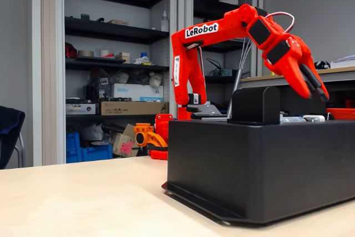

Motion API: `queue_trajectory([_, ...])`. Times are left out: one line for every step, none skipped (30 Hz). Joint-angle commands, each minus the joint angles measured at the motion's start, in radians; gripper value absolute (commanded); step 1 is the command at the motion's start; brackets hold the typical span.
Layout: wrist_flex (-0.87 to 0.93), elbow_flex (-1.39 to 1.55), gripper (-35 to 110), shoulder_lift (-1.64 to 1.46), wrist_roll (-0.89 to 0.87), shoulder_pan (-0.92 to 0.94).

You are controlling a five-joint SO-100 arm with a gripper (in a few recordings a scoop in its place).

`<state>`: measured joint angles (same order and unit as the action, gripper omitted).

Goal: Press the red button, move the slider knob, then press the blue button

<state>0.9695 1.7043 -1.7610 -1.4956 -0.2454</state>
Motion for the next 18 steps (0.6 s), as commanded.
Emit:
queue_trajectory([0.002,-0.048,13,0.002,-0.011,-0.012])
queue_trajectory([0.002,-0.051,11,0.006,-0.012,-0.012])
queue_trajectory([0.002,-0.055,10,0.011,-0.014,-0.011])
queue_trajectory([0.002,-0.058,7,0.014,-0.014,-0.011])
queue_trajectory([0.002,-0.060,5,0.017,-0.015,-0.011])
queue_trajectory([0.000,-0.060,4,0.018,-0.014,-0.011])
queue_trajectory([0.000,-0.061,3,0.020,-0.015,-0.011])
queue_trajectory([0.002,-0.061,3,0.021,-0.018,-0.012])
queue_trajectory([0.002,-0.061,2,0.025,-0.021,-0.014])
queue_trajectory([0.003,-0.061,1,0.026,-0.021,-0.015])
queue_trajectory([0.006,-0.061,0,0.028,-0.029,-0.017])
queue_trajectory([0.011,-0.061,0,0.029,-0.038,-0.018])
queue_trajectory([0.014,-0.061,0,0.031,-0.041,-0.020])
queue_trajectory([0.017,-0.060,0,0.032,-0.044,-0.021])
queue_trajectory([0.018,-0.057,0,0.032,-0.052,-0.025])
queue_trajectory([0.018,-0.051,0,0.032,-0.061,-0.025])
queue_trajectory([0.018,-0.044,0,0.032,-0.067,-0.025])
queue_trajectory([0.018,-0.040,0,0.032,-0.071,-0.025])
